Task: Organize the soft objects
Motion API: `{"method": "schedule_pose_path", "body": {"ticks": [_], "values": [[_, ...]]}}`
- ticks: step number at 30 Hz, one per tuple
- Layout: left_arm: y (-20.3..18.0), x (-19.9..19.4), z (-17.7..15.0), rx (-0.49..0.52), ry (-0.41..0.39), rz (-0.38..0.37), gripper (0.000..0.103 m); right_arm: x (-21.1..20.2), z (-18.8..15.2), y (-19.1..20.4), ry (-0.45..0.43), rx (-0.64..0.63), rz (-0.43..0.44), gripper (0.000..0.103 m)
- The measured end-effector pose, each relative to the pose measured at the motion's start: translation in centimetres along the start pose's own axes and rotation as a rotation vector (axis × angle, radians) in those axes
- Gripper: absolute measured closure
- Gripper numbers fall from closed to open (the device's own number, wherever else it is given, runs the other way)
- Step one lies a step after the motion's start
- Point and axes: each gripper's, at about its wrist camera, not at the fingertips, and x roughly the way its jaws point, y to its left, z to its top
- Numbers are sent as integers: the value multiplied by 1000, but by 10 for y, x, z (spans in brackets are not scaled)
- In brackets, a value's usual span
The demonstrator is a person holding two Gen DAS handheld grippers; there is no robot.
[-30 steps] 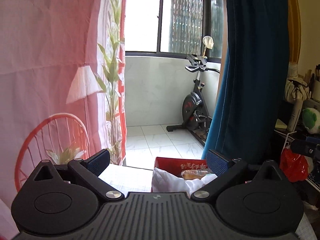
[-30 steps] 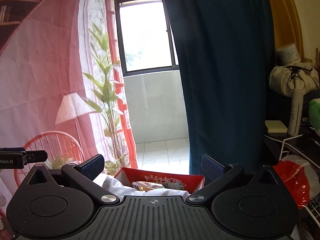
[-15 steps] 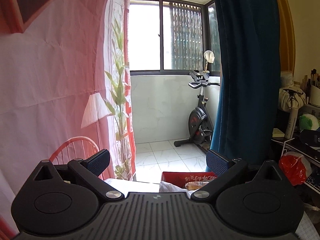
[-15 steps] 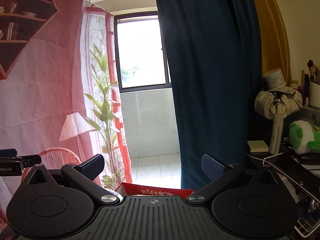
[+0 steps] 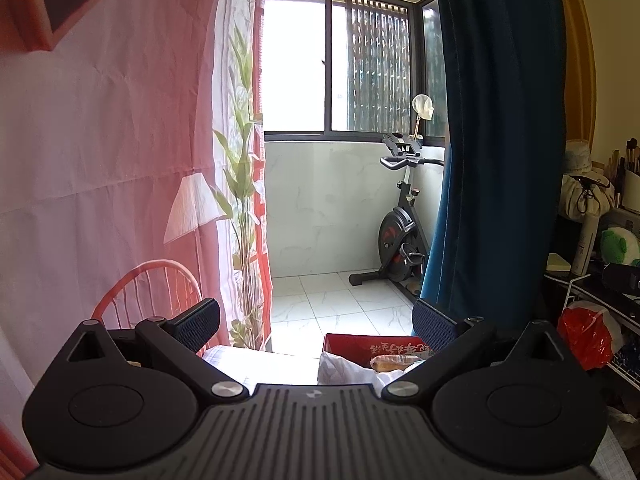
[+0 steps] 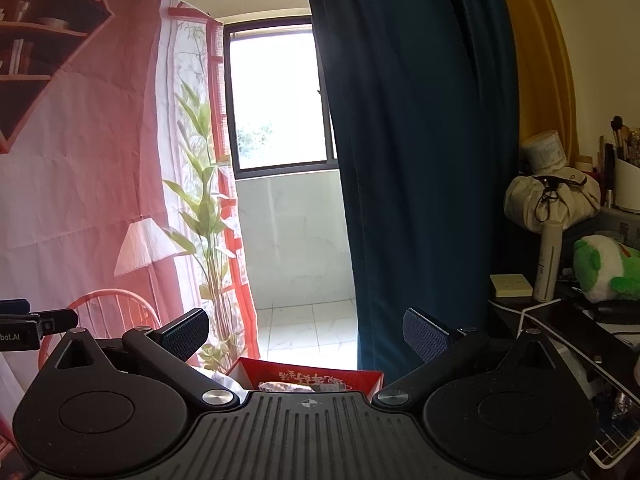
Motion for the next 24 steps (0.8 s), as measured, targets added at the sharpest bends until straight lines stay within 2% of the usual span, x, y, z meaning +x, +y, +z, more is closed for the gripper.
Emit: {"method": "schedule_pose_path", "body": {"ticks": [24], "values": [[4, 9, -9, -30, 33, -5, 0, 14, -13, -1, 50, 9, 1, 0]]}}
